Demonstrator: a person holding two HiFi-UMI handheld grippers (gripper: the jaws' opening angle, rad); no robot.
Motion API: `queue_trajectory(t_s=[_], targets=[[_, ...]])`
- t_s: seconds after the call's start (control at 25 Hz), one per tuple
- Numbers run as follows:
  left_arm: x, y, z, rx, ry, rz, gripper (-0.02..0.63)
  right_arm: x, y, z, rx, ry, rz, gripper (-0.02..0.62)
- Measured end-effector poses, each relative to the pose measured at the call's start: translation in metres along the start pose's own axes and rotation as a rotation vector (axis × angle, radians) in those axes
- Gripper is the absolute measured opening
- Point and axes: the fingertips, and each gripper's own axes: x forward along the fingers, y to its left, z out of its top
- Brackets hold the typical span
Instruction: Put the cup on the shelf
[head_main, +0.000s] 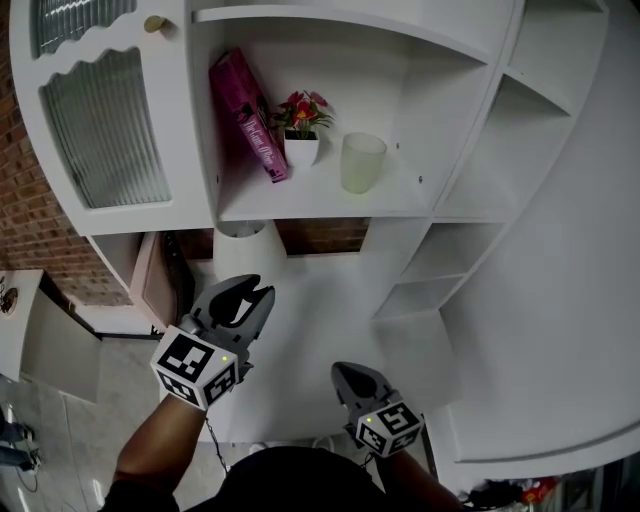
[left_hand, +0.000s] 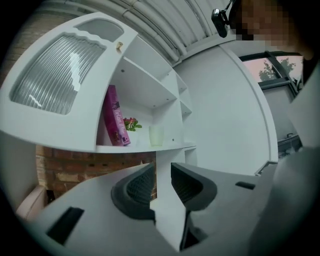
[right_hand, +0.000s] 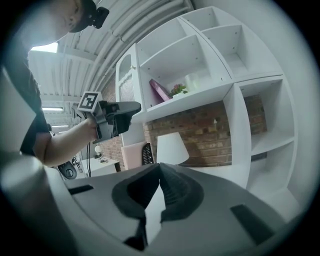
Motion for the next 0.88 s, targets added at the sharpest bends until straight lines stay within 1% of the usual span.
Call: queue_trajectory(t_s=[0.16,0.32,0.48,0.56,0.68,0.88], targets=[[-0.014,0.0,-0.024,-0.048,0.016,0.014,0.079,0.003,0.006,0.003,0.004,-0.015,0.004,0.005],[-0.03,0.002,-0.043,-0.049,0.027,0.041,0.052,0.005,0.015,0.004,-0.009,-0.021,0.016,0.005],[-0.046,-0.005,-0.072,-0.075,0.084,0.039,0.041,0.009,0.023,0.003,-0.008,-0.015,0.029,0.005],[-0.051,-0.009,-0.085,-0.079,0.098,0.038,0.037,0.011,0.027,0.001,-0.008,-0.014,0.038,0.005],[-0.059,-0.013,-0.098,-0.091,0.113,0.048,0.028,0.014,0.032,0.002,-0.027,-0.011,0.05,0.005],[-0.068,-0.017,-0.112,-0.122,0.127,0.066,0.012,0.018,0.035,0.002,-0.028,-0.013,0.051,0.005]])
